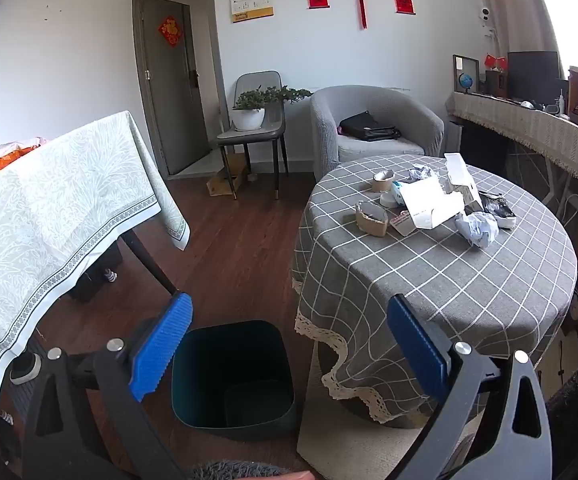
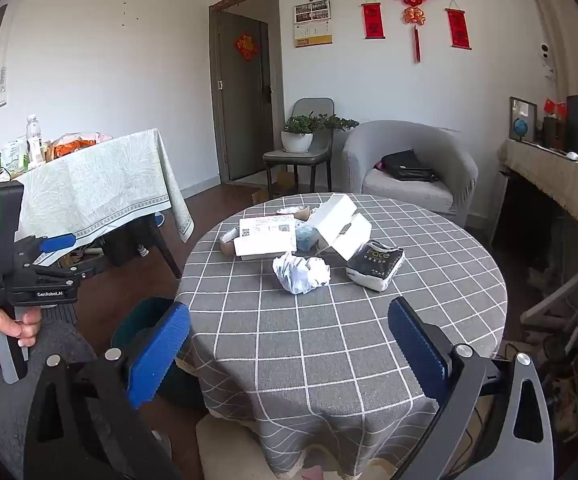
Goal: Collect trash
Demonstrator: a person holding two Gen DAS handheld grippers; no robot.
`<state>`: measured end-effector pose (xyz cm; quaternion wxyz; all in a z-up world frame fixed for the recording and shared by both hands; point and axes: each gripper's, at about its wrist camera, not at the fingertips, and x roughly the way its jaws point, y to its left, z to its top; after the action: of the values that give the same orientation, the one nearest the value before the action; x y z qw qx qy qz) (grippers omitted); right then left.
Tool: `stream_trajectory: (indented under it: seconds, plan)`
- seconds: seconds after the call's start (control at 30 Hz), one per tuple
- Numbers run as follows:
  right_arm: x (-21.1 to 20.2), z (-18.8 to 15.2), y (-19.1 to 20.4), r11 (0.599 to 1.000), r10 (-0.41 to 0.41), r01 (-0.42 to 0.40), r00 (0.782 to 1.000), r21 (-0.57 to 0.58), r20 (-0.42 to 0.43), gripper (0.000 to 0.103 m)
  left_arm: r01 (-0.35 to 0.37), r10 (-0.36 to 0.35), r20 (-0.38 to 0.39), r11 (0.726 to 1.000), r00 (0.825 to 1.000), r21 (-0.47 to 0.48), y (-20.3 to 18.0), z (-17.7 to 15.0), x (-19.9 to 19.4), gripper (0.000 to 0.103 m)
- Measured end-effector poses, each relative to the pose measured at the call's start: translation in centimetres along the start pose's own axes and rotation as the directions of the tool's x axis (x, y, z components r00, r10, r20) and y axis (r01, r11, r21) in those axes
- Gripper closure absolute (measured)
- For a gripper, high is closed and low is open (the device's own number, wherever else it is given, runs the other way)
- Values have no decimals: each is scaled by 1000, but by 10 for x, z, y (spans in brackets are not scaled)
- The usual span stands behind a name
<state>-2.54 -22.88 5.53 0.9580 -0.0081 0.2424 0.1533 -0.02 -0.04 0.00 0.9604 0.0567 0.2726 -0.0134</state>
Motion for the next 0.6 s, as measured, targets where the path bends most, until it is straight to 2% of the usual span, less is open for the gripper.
stream_trajectory:
  seconds: [0.6]
  plan:
    - [0,1,0,1000,1,-1,1000,7,2,3,1,-1,0,1000,1000,-1,0,0,0,3]
